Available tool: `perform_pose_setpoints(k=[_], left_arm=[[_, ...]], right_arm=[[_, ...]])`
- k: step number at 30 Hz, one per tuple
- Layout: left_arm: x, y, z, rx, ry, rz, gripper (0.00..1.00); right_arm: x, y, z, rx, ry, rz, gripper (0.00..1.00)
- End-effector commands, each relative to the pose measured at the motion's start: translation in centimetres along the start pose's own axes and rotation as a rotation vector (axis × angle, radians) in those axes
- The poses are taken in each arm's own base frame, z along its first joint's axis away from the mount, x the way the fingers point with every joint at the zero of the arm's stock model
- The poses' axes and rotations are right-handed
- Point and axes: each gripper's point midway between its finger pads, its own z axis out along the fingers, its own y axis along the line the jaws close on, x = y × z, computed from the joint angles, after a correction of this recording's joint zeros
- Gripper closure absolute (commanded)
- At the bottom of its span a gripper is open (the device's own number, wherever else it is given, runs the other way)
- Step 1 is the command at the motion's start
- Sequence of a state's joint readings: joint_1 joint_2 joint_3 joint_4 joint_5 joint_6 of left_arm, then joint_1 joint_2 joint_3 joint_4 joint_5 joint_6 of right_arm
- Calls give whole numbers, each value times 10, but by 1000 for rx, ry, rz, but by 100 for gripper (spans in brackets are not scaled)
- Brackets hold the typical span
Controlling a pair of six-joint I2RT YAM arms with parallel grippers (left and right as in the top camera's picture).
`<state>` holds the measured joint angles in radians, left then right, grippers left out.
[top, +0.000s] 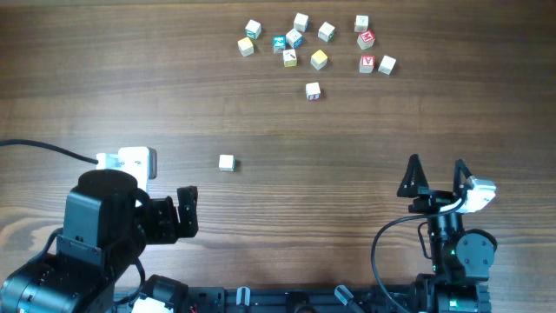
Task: Form a tower
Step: 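Reach the right gripper into the cluster and grasp the yellow W block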
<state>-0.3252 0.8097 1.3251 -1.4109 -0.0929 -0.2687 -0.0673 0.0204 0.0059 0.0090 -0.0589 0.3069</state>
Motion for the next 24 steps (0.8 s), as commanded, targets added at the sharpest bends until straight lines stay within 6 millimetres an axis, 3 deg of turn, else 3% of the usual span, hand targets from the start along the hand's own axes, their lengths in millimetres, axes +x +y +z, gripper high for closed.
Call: perform_pose_setpoints(k=[1, 3, 7, 9, 10, 15, 19, 24], left_arm=[[1, 3, 1, -12, 1, -10, 0], [1, 3, 1, -12, 1, -10, 0], [1, 3, 1, -12, 1, -10, 0], [1, 3, 1, -12, 1, -10, 0], [1, 3, 1, -12, 1, -10, 0], [1, 3, 1, -12, 1, -10, 0], [1, 3, 1, -12, 1, -10, 0], [1, 3, 1, -12, 1, -10, 0]], right_arm=[[7, 31, -3, -167, 94, 532, 0], [9, 39, -5, -183, 167, 986, 0], [5, 32, -3, -127, 163, 1422, 0], [-20, 43, -6, -248, 89, 1194, 0], [-37, 58, -12, -353, 57, 1045, 0], [-61, 78, -11, -357, 100, 691, 1], [-84, 90, 25, -309, 224, 489, 1], [-69, 93, 102, -204, 563, 294, 1]])
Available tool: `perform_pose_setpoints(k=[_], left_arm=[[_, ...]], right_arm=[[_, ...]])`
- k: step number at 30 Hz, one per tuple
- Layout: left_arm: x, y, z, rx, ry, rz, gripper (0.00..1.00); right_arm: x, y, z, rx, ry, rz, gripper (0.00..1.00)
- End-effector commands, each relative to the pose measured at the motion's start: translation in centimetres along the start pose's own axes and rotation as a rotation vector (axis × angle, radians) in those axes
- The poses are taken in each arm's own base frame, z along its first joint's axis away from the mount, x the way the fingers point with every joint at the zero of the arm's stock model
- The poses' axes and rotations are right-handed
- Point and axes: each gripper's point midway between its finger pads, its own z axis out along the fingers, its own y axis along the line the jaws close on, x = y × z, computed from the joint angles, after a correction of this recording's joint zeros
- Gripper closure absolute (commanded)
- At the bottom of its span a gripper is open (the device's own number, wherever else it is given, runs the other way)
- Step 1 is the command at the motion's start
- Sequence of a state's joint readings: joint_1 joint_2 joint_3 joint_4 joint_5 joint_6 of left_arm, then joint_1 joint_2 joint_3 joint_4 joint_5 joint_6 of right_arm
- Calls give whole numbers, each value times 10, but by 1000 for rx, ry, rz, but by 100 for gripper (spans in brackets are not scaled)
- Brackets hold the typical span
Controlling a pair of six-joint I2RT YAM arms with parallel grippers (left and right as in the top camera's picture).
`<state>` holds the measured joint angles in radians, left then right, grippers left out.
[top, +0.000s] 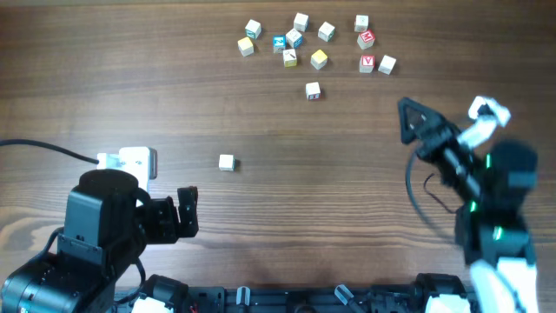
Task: Form a tower
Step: 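Reach the right gripper into the cluster and grasp the yellow W block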
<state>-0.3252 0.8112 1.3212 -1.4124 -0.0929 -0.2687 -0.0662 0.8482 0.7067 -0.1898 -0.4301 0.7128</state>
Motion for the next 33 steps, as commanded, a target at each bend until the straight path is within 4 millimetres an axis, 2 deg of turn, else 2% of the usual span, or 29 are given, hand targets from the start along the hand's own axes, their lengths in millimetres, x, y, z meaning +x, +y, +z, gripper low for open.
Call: perform_pose_setpoints(k=[1, 2, 5, 7, 8, 10, 12, 14, 15, 18, 21, 24, 26, 28, 31, 33], left_arm=[[0, 2, 0, -10, -5, -11, 0], [0, 2, 0, -10, -5, -10, 0], [0, 2, 0, -10, -5, -10, 0], [0, 2, 0, -10, -5, -10, 0], [0, 2, 0, -10, -5, -10, 0], [0, 2, 0, -10, -5, -10, 0], [0, 2, 0, -10, -5, -10, 0], [0, 2, 0, -10, -5, -10, 0], [0, 2, 0, -10, -5, -10, 0], [0, 2, 0, -10, -5, -10, 0], [0, 2, 0, -10, -5, -10, 0], [0, 2, 0, -10, -5, -10, 0], [0, 2, 0, -10, -5, -10, 0], [0, 2, 0, -10, -5, -10, 0], [0, 2, 0, -10, -5, -10, 0], [0, 2, 0, -10, -5, -10, 0]], right_arm=[[-15, 9, 47, 59, 177, -201, 1], [-14, 7, 69, 98, 264, -236, 1], [-1, -6, 115, 205, 480, -337, 0], [4, -18, 147, 203, 517, -334, 0], [11, -21, 156, 171, 538, -341, 0], [20, -4, 180, -3, 537, -522, 0], [22, -9, 205, 40, 485, -620, 0], [37, -12, 226, 54, 479, -706, 0], [47, -14, 242, 48, 467, -758, 0], [71, -28, 281, 42, 448, -821, 0], [83, -55, 316, 94, 449, -834, 0], [94, -70, 349, 91, 478, -827, 1], [108, -83, 360, 105, 509, -824, 3], [115, -99, 364, 142, 519, -824, 10], [116, -101, 366, 140, 516, -828, 21], [116, -100, 366, 134, 518, -850, 32]])
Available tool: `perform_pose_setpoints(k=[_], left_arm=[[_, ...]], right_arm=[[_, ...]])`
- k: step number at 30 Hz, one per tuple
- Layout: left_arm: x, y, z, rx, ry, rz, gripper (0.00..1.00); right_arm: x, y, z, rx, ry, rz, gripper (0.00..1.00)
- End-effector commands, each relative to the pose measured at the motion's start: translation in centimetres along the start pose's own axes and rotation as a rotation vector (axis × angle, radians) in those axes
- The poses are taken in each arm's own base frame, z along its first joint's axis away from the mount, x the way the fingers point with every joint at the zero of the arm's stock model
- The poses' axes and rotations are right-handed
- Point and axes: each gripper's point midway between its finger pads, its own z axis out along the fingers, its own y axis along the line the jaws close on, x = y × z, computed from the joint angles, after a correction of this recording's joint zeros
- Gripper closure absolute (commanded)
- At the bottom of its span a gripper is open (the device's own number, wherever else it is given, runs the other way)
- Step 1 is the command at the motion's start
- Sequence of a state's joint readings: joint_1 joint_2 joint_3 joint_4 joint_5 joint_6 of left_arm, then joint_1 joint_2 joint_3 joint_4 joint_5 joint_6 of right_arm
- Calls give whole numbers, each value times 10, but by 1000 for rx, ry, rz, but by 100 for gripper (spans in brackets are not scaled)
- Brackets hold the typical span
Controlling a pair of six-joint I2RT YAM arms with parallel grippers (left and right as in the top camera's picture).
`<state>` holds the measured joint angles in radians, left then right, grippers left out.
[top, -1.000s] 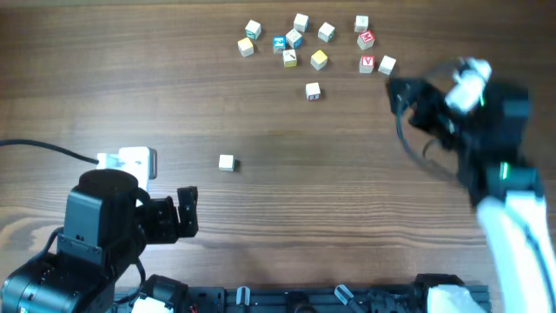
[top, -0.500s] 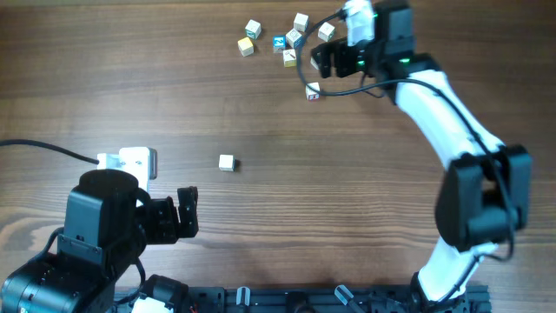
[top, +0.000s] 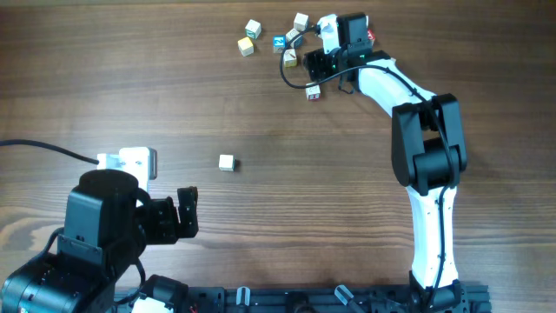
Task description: Form a tower
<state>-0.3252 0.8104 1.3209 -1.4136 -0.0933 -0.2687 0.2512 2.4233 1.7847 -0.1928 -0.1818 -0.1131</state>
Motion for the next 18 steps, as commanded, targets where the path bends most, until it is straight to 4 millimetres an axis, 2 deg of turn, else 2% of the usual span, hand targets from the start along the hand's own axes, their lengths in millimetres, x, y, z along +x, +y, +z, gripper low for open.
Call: perform_pose_setpoints(k=[1, 3, 5, 8, 9, 10, 11, 13, 14, 15, 18], left_arm=[[0, 2, 0, -9, -6, -10, 0], [0, 2, 0, -10, -5, -10, 0], [0, 2, 0, -9, -6, -10, 0], [0, 2, 0, -9, -6, -10, 0], [0, 2, 0, -9, -6, -10, 0], [0, 2, 0, -9, -6, -10, 0], [0, 2, 0, -10, -5, -10, 0], [0, 2, 0, -9, -6, -10, 0], [0, 2, 0, -9, -6, -10, 0], [0, 2, 0, -9, -6, -10, 0], [0, 2, 0, -9, -6, -10, 0]], right_arm=[[-1, 0, 5, 7, 0, -21, 46], [-5, 2, 2, 6, -6, -21, 61], [-22, 6, -13, 6, -36, 0, 72], [-67, 11, -66, 8, -110, 69, 76], [-83, 15, -91, 5, -134, 106, 77], [-92, 21, -110, -6, -143, 135, 77], [-99, 38, -136, -63, -136, 180, 77], [-95, 69, -156, -181, -86, 221, 79], [-84, 92, -161, -255, -26, 254, 82], [-75, 104, -161, -278, 23, 281, 82], [-24, 152, -145, -291, 189, 283, 82]])
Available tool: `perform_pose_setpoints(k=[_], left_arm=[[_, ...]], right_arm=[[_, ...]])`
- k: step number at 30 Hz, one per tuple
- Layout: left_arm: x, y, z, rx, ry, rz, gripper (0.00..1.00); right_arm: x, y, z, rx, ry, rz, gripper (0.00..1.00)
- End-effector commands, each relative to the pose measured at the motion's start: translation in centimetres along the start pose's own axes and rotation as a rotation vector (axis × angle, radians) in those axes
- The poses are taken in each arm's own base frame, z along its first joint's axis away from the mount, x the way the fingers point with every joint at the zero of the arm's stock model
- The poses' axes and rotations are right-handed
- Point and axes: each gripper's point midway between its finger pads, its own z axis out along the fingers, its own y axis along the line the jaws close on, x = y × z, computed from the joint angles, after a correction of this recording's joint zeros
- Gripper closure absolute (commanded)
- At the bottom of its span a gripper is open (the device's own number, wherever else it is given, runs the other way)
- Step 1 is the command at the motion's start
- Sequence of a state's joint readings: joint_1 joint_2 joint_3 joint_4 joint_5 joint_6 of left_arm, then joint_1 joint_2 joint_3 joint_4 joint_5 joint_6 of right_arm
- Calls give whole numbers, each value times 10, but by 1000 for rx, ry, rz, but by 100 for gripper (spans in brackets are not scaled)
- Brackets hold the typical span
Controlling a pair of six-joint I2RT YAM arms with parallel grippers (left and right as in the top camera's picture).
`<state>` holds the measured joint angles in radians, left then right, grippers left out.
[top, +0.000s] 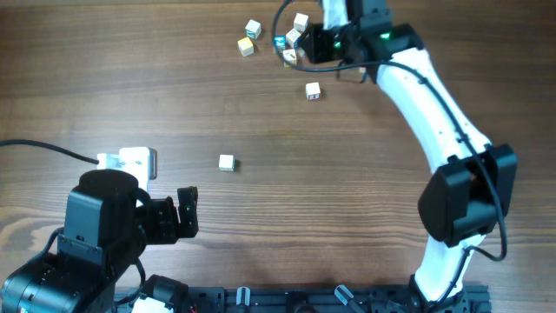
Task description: Form a tower
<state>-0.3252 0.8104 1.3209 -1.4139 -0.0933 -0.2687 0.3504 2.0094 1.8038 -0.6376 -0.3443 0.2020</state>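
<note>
Several small wooden blocks lie in a loose cluster (280,41) at the far edge of the table. One block (313,89) sits a little nearer, and a lone pale block (227,162) lies towards the middle left. My right arm reaches over the right half of the cluster, hiding several blocks. The right gripper (311,45) sits low among them, and the wrist hides its fingers. Near the front left, my left gripper (187,212) rests away from every block.
A white and grey box-like object (130,161) lies at the left beside a black cable (43,149). The right arm's white link (434,113) spans the right side of the table from the front edge to the far blocks.
The right arm's elbow has swung out to the right and the wrist has moved slightly farther back over the cluster. It now covers the blocks at the right. The left arm is unchanged.
The right gripper first stood open near the front right, far from the blocks. Then it was raised and turned towards the far side. Later it reached the cluster near the yellow block, and now it sits over the cluster's right half. The lone block and left arm stayed put.
</note>
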Motion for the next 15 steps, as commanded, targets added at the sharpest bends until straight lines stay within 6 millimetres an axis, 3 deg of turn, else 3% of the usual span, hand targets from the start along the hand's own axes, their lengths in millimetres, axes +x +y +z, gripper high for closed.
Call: perform_pose_setpoints(k=[1, 3, 6, 7, 10, 15], left_arm=[[0, 2, 0, -9, -6, -10, 0], [0, 2, 0, -9, -6, -10, 0], [0, 2, 0, -9, -6, -10, 0], [0, 2, 0, -9, -6, -10, 0], [0, 2, 0, -9, -6, -10, 0], [0, 2, 0, -9, -6, -10, 0]], right_arm=[[69, 33, 41, -23, 174, 65, 82], [104, 39, 57, 71, 224, 138, 83], [148, 74, 80, 57, 253, 95, 83], [162, 77, 86, 106, 239, 93, 83], [185, 77, 91, 222, 210, 134, 83], [191, 68, 102, 299, 89, 146, 83]])
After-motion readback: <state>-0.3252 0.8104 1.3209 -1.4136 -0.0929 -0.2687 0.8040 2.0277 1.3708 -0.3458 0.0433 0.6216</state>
